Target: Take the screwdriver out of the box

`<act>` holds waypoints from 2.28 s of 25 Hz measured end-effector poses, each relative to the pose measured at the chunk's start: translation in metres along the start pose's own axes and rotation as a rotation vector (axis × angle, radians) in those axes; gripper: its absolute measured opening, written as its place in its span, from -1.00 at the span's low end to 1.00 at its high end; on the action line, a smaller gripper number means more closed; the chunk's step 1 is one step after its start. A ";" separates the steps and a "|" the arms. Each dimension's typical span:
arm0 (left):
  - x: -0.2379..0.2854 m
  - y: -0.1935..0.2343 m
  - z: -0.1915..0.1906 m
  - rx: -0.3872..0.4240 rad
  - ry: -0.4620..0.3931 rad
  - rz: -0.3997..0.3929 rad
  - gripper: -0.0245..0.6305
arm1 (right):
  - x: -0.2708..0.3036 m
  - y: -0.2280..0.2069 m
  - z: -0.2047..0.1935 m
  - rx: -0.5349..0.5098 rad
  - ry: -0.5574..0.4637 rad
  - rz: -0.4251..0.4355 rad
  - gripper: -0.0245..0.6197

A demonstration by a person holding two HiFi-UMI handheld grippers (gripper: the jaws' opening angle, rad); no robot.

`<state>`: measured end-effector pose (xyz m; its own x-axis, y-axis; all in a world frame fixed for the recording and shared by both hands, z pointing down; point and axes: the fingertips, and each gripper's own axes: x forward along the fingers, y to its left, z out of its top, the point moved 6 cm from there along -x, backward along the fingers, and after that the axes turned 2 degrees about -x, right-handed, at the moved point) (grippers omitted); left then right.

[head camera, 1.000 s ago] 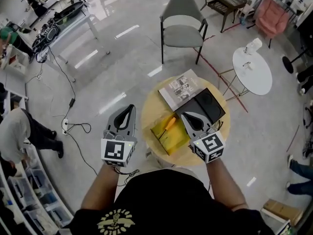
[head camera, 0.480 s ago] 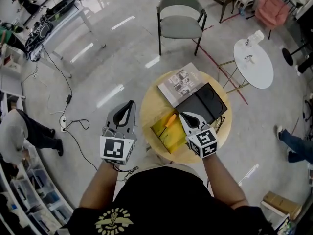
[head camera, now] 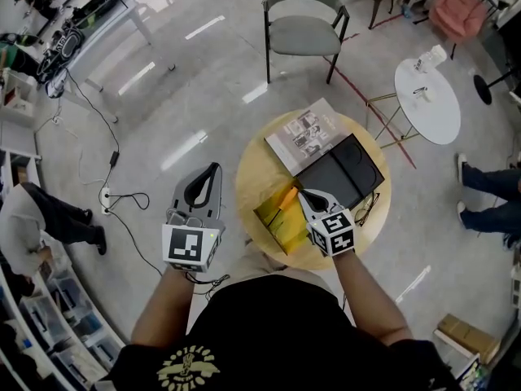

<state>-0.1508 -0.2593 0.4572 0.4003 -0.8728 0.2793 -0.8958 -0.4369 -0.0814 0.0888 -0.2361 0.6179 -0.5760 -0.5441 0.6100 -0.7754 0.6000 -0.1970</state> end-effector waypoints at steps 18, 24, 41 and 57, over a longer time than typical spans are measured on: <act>0.008 0.021 -0.018 -0.011 0.049 0.011 -0.87 | 0.059 -0.017 -0.063 0.190 0.198 -0.023 -0.73; 0.013 0.024 -0.017 -0.014 0.044 0.006 -0.87 | 0.071 -0.022 -0.081 0.278 0.267 -0.041 -0.51; 0.023 0.032 -0.024 -0.013 0.075 -0.028 -0.87 | 0.108 -0.016 -0.093 0.382 0.375 -0.123 -0.23; 0.033 0.023 -0.023 0.005 0.073 -0.087 -0.87 | 0.114 -0.013 -0.110 0.179 0.468 -0.166 -0.44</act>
<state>-0.1625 -0.2934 0.4862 0.4610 -0.8135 0.3545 -0.8572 -0.5116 -0.0590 0.0614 -0.2419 0.7743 -0.2959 -0.2787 0.9136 -0.9020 0.3962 -0.1713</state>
